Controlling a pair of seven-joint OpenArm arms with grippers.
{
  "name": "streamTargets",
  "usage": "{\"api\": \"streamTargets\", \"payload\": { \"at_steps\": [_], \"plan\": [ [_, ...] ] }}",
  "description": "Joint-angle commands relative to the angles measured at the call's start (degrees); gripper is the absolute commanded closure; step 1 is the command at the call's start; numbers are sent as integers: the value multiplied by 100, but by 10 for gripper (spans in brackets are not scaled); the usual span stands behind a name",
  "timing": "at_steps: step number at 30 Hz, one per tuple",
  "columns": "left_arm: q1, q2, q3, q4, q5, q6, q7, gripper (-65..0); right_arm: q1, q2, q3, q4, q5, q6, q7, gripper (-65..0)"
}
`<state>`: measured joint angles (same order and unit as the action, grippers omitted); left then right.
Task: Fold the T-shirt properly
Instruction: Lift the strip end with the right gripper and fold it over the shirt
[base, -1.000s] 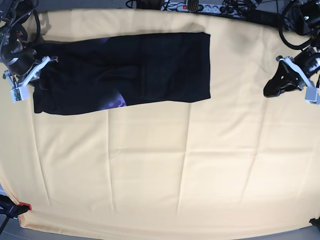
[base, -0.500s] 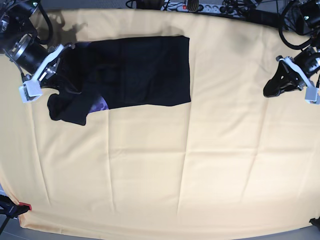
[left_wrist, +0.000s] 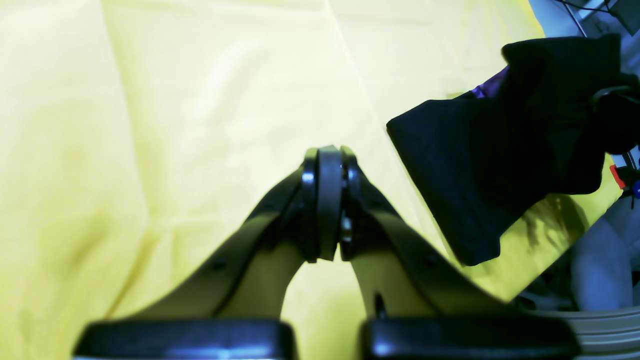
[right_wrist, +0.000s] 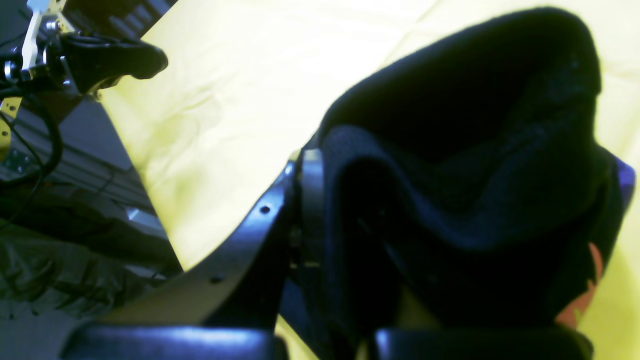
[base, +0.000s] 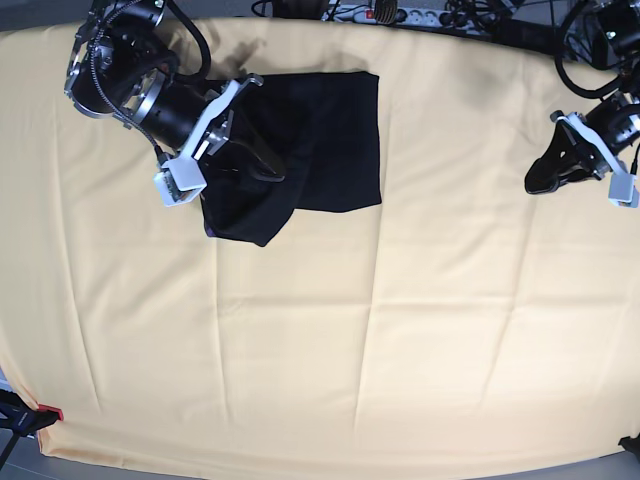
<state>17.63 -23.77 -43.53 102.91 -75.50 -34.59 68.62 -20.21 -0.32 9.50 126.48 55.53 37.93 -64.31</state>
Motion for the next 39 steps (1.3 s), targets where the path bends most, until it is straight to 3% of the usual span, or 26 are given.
{"api": "streamTargets", "payload": {
  "at_steps": [1, 6, 7, 10, 11, 13, 19, 25, 29, 32, 35, 39],
  "plan": [
    [-13, -98, -37, 94, -151, -17, -105, 0, 20, 0, -175, 85, 35, -7, 223, 0],
    [-15, -96, -37, 94, -151, -17, -107, 0, 20, 0, -1019, 85, -643, 4, 494, 0],
    [-15, -96, -37, 94, -153, -15, -109, 0, 22, 0, -1158, 85, -645, 7, 544, -49],
    [-17, -96, -37, 94, -153, -15, -109, 0, 103, 0, -1572, 87, -468, 207, 623, -366],
    [-17, -98, -37, 94, -153, -17, -111, 0, 177, 9, -1711, 90, -409, 207, 605, -436],
    [-17, -98, -37, 94, -153, -17, -111, 0, 380, 13, -1939, 125, -238, 207, 435, -463],
    [-15, -101, -37, 94, -153, -17, -109, 0, 870, 15, -1912, 398, -186, 207, 15, -461],
    [-17, -101, -37, 94, -151, -20, -109, 0, 798, 44, -1014, 767, -177, 207, -229, -442],
    [-17, -101, -37, 94, -153, -20, -111, 0, 767, 48, 57, 852, -173, 207, -160, -272],
    [-17, -98, -37, 94, -151, -20, -111, 0, 750, 48, 863, 852, -184, 207, -109, 0],
    [-17, -98, -37, 94, -153, -20, -111, 0, 525, 76, 1311, 774, -197, 207, 28, 0],
    [-17, -98, -37, 94, -153, -20, -114, 0, 210, 129, 1113, 17, -181, 207, 98, 0]
  ]
}}
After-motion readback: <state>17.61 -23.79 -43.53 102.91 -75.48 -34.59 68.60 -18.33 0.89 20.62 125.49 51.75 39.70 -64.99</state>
